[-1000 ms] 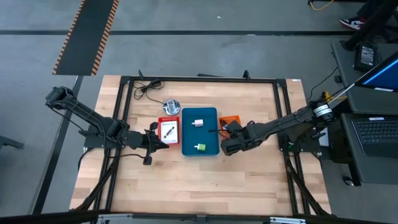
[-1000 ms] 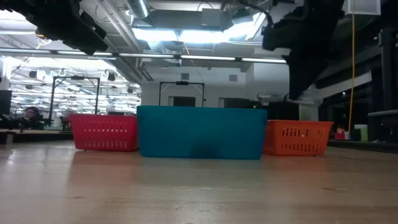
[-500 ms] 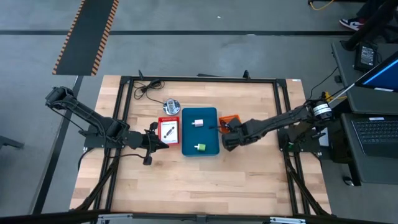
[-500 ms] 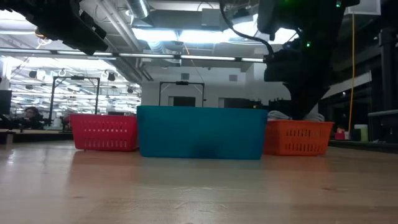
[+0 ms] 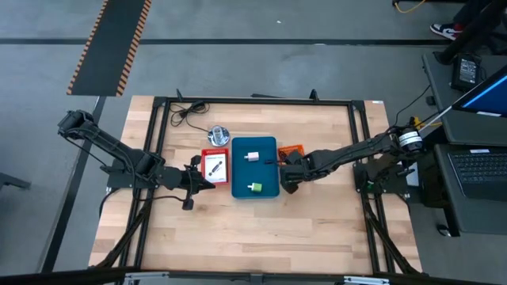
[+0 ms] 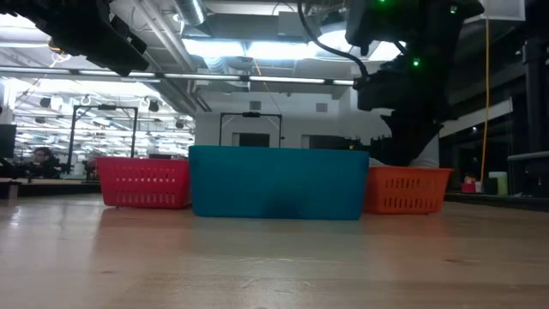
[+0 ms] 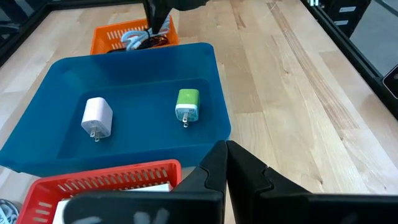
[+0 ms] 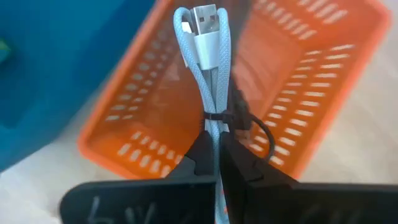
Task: Pick and place items into bin
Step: Put the light blue USB cable into the orange bin
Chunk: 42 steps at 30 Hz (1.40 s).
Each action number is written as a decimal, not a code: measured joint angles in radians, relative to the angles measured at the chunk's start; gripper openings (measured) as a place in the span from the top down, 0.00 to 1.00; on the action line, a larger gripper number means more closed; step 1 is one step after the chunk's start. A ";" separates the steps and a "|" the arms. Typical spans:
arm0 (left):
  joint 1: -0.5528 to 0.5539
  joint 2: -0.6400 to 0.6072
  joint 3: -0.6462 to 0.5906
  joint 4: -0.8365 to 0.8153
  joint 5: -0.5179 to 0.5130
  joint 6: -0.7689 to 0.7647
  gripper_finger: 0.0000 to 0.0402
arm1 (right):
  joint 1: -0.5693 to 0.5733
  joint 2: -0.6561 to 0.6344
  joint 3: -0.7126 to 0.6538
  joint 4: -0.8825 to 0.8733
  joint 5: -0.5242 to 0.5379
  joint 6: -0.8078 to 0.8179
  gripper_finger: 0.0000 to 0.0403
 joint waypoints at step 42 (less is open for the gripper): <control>0.000 0.000 0.000 -0.037 0.000 -0.003 0.99 | -0.024 -0.002 0.003 0.045 -0.054 -0.106 0.79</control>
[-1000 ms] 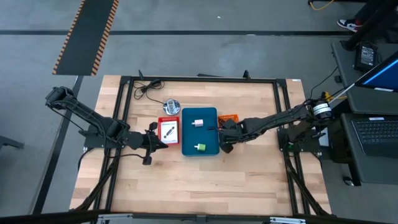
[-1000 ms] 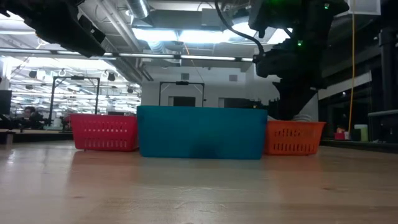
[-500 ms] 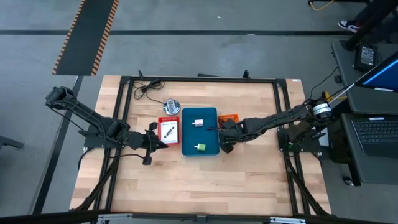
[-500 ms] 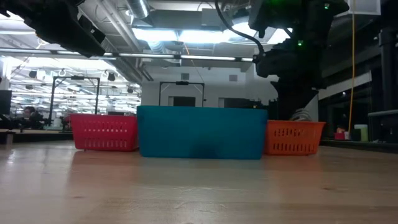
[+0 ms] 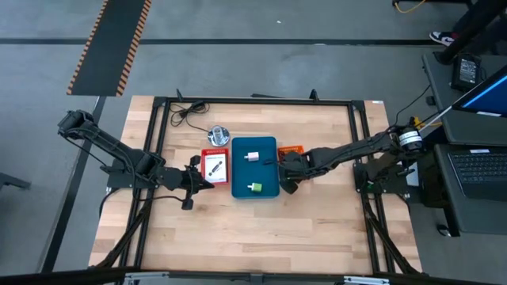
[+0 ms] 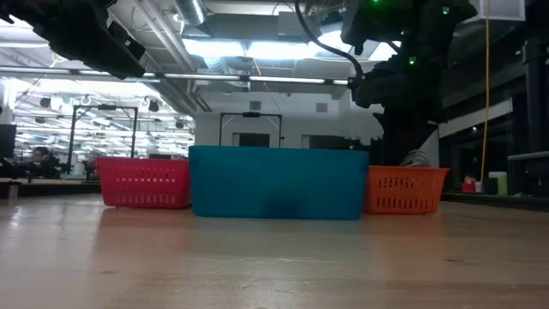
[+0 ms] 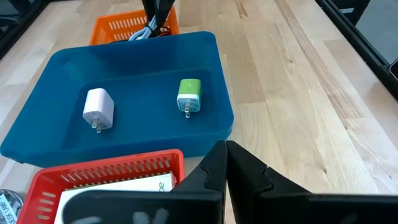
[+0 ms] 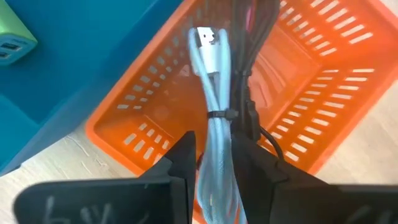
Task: Pick and place items into bin
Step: Put the light blue USB cable into the orange bin, then return to Home Position
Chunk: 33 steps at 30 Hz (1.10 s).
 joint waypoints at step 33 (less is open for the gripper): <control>0.001 -0.039 0.000 0.056 -0.167 0.114 1.00 | 0.092 -0.227 0.113 -0.062 0.378 -0.235 1.00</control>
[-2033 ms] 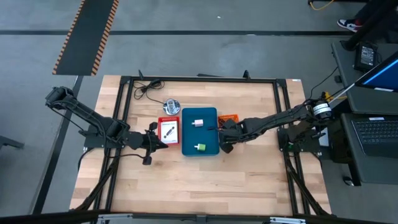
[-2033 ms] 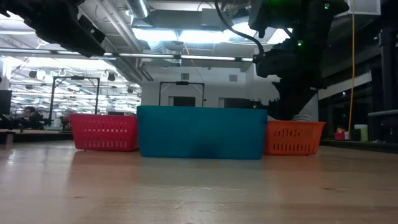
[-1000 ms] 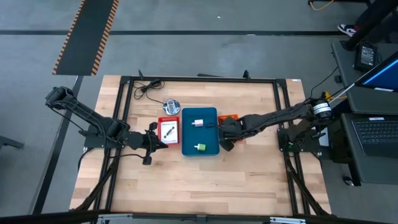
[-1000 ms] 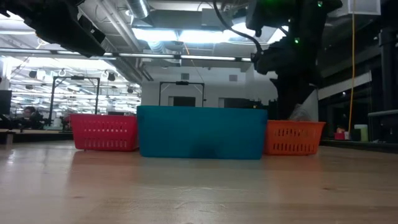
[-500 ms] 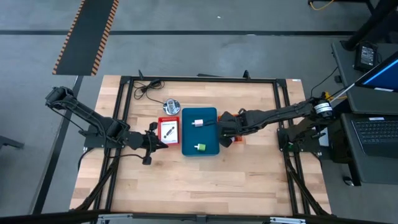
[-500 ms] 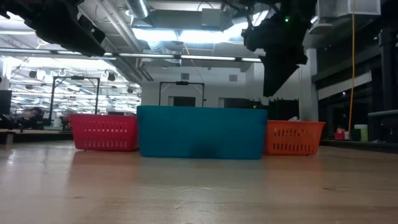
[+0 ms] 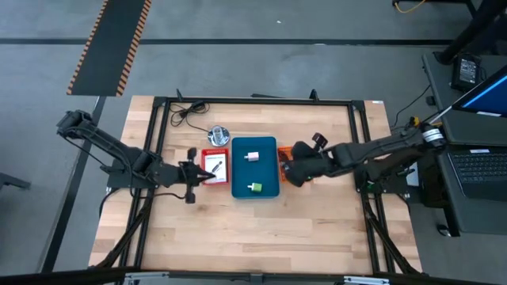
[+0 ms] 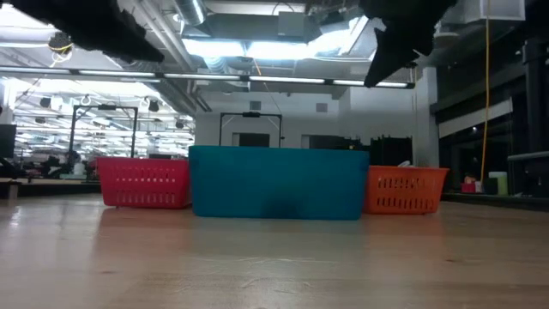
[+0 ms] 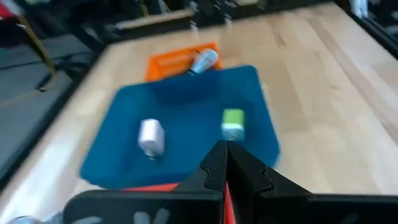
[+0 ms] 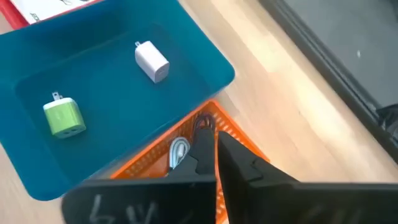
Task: Pick and place items into bin
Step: Return to Home Position
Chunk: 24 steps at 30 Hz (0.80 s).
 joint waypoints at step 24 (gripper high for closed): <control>0.111 -0.561 -0.429 0.381 0.102 0.134 0.99 | 0.097 -0.138 -0.613 1.282 0.036 -0.494 1.00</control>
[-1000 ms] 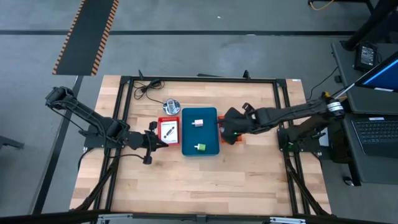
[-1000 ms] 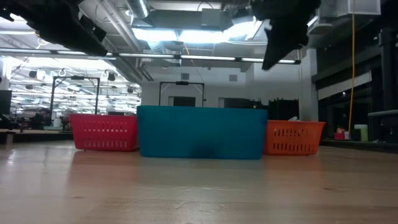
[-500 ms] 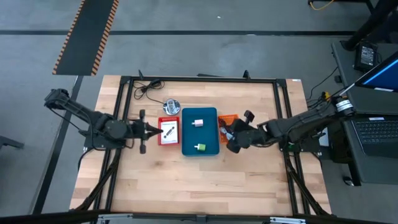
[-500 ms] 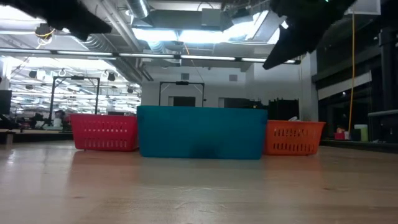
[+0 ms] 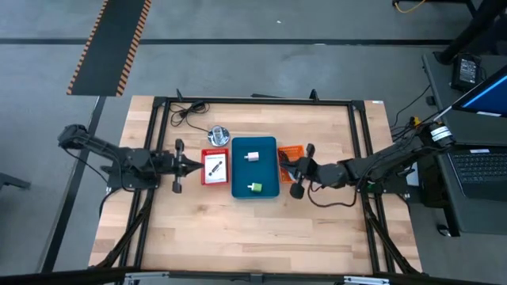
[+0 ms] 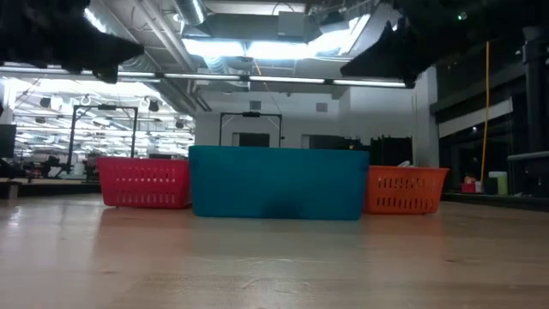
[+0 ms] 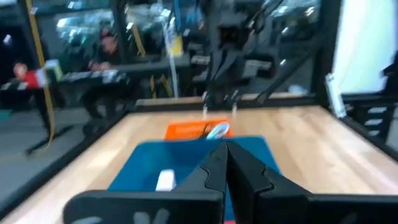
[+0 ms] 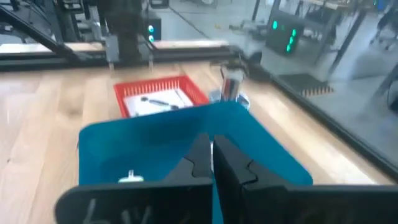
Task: Pick and place items into bin
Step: Return to Home Position
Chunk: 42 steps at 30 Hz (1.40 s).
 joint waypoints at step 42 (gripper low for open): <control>0.217 -0.220 -0.004 -0.188 0.158 0.103 1.00 | 0.089 0.155 0.000 0.279 0.250 -0.108 1.00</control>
